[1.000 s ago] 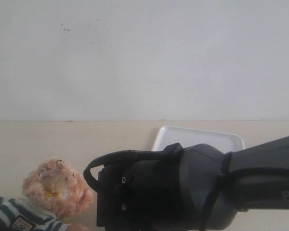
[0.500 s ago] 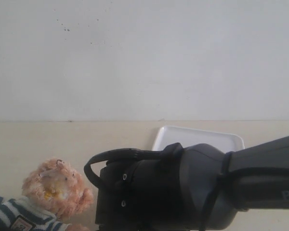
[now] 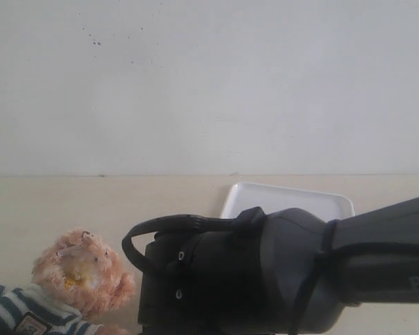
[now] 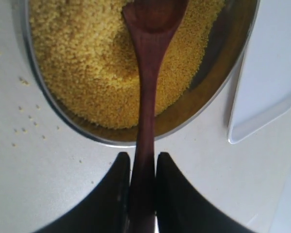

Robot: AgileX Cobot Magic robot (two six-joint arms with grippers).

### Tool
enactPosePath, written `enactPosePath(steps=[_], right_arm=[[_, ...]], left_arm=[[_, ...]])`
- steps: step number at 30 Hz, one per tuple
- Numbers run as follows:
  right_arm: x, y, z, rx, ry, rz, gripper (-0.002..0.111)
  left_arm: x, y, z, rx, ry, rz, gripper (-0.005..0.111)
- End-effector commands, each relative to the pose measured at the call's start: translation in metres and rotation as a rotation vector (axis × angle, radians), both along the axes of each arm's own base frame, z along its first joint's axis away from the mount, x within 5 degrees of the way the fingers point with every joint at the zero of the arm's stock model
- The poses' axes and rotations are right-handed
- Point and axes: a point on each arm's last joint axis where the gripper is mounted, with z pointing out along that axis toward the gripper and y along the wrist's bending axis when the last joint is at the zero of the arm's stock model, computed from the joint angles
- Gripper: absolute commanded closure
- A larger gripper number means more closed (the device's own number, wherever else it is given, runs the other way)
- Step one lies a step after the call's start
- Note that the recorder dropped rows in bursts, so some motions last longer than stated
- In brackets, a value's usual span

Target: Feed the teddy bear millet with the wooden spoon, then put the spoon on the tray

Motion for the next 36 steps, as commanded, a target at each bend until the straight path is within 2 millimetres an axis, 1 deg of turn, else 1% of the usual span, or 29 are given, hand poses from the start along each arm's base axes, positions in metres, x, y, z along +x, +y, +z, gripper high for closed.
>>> enactPosePath(steps=[1,5,13,16,21,25,29,32,36], right_arm=[[-0.004,0.000,0.009,0.047,0.009,-0.004,0.106],[-0.004,-0.002,0.015,0.080,0.016,-0.022,0.106],[-0.008,0.001,0.012,0.139,0.051,-0.063,0.106],[-0.007,-0.001,0.016,0.157,0.045,-0.088,0.106],[0.001,-0.014,0.033,0.217,0.034,-0.147,0.106],[-0.001,-0.020,0.043,0.274,0.073,-0.205,0.106],[0.004,-0.032,0.053,0.350,0.116,-0.291,0.106],[-0.003,-0.035,0.065,0.388,0.162,-0.278,0.106],[-0.006,-0.039,0.072,0.390,0.158,-0.283,0.106]], left_arm=[[0.000,-0.001,0.001,-0.022,-0.006,-0.001,0.103],[0.000,-0.001,0.001,-0.022,-0.006,-0.001,0.103],[0.000,-0.001,0.001,-0.022,-0.006,-0.001,0.103],[0.000,-0.001,0.001,-0.022,-0.006,-0.001,0.103],[0.000,-0.001,0.001,-0.022,-0.006,-0.001,0.103],[0.000,-0.001,0.001,-0.022,-0.006,-0.001,0.103],[0.000,-0.001,0.001,-0.022,-0.006,-0.001,0.103],[0.000,-0.001,0.001,-0.022,-0.006,-0.001,0.103],[0.000,-0.001,0.001,-0.022,-0.006,-0.001,0.103]])
